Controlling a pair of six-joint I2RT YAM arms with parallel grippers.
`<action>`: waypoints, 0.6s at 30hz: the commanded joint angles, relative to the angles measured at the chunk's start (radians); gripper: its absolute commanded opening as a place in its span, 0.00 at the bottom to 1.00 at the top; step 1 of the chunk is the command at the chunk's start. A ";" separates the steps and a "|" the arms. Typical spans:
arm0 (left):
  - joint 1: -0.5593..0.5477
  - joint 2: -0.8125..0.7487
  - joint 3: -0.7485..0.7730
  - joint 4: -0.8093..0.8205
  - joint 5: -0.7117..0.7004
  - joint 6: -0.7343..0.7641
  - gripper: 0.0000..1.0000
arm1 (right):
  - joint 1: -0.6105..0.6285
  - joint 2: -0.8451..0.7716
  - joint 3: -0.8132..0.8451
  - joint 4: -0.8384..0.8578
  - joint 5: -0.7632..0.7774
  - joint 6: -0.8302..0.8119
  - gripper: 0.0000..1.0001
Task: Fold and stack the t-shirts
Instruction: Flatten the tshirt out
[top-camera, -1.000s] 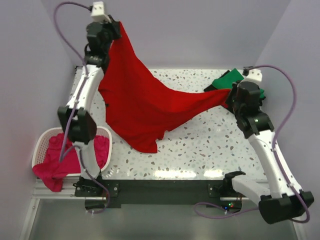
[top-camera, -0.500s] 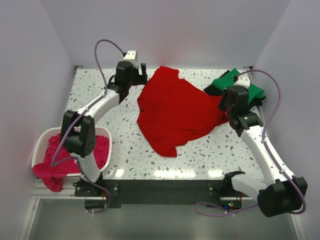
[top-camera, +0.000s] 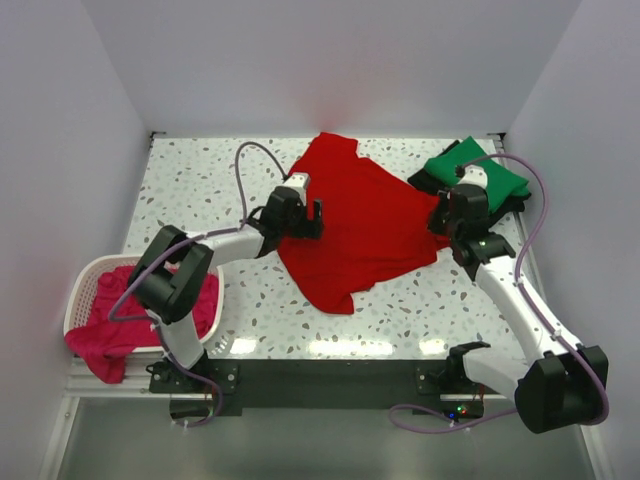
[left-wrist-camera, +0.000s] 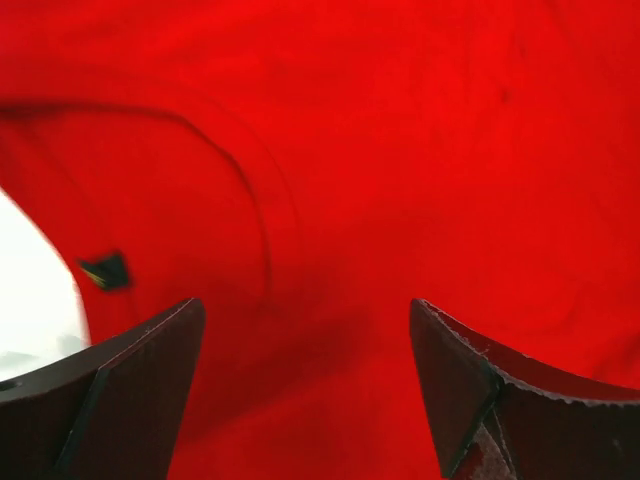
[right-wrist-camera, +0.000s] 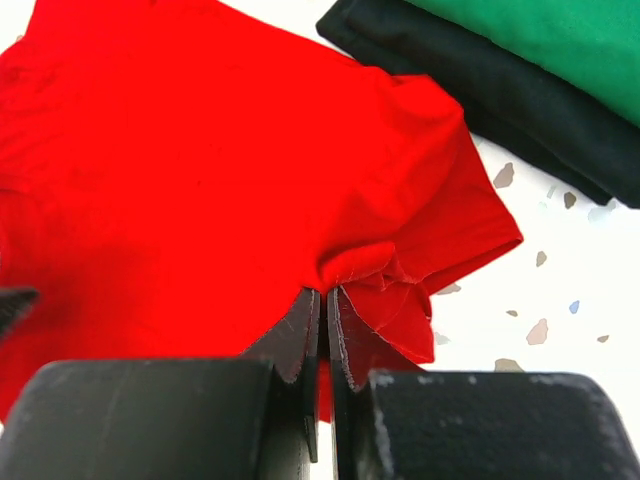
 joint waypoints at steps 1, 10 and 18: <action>-0.024 -0.020 -0.025 0.044 -0.004 -0.050 0.88 | -0.003 -0.035 -0.011 0.055 -0.008 0.014 0.00; -0.038 0.074 0.027 -0.046 -0.035 -0.069 0.89 | -0.004 -0.026 -0.011 0.061 -0.014 0.016 0.00; 0.091 0.184 0.079 -0.043 0.045 -0.073 0.90 | -0.004 0.000 -0.011 0.073 -0.023 0.016 0.00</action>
